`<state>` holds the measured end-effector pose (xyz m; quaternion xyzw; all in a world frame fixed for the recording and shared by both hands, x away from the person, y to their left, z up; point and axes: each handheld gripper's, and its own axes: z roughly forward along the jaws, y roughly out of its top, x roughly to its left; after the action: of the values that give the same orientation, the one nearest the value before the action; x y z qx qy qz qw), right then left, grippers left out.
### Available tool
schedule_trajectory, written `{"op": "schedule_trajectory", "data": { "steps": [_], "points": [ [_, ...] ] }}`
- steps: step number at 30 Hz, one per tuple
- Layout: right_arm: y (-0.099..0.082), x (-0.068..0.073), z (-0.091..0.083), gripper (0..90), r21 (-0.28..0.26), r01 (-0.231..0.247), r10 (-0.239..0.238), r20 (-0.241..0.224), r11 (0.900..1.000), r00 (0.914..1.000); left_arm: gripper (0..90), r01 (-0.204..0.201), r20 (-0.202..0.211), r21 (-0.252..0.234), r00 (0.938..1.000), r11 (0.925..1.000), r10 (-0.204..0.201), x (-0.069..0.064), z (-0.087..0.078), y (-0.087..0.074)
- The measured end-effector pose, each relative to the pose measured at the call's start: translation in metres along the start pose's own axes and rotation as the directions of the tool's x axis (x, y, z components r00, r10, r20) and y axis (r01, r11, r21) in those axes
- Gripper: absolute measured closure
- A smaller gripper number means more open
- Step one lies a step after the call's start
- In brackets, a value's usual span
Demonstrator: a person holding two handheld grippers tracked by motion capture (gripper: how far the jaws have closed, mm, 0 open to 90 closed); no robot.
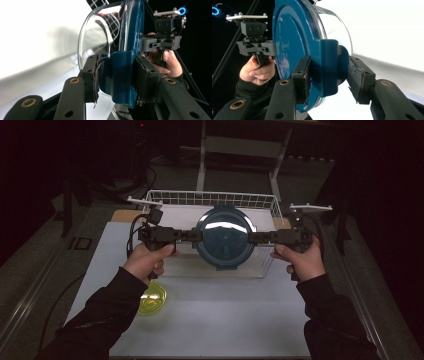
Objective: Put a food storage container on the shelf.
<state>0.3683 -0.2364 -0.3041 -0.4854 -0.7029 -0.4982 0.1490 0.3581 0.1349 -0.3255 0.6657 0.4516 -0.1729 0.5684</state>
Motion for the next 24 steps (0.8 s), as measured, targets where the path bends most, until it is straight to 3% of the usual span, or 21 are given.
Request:
{"op": "schedule_trajectory", "data": {
  "steps": [7, 17, 24],
  "points": [
    [0.021, -0.008, 0.007, 54.9, -0.010, -0.023, 0.023, 0.009, 0.9997, 0.9997, 57.7, 0.009, 0.009, 0.009, 0.9999, 0.9999, -0.009, 0.014, 0.006, 0.020],
    [0.034, -0.026, 0.017, 54.9, -0.023, -0.067, 0.068, 0.012, 0.9975, 0.9976, 57.5, 0.033, 0.004, 0.010, 0.9994, 0.9994, -0.033, 0.032, 0.016, 0.036],
    [0.043, -0.030, 0.019, 54.8, -0.032, -0.088, 0.089, 0.026, 0.9956, 0.9957, 57.5, 0.057, 0.012, 0.001, 0.9983, 0.9984, -0.057, 0.039, 0.019, 0.045]
  ]
}}
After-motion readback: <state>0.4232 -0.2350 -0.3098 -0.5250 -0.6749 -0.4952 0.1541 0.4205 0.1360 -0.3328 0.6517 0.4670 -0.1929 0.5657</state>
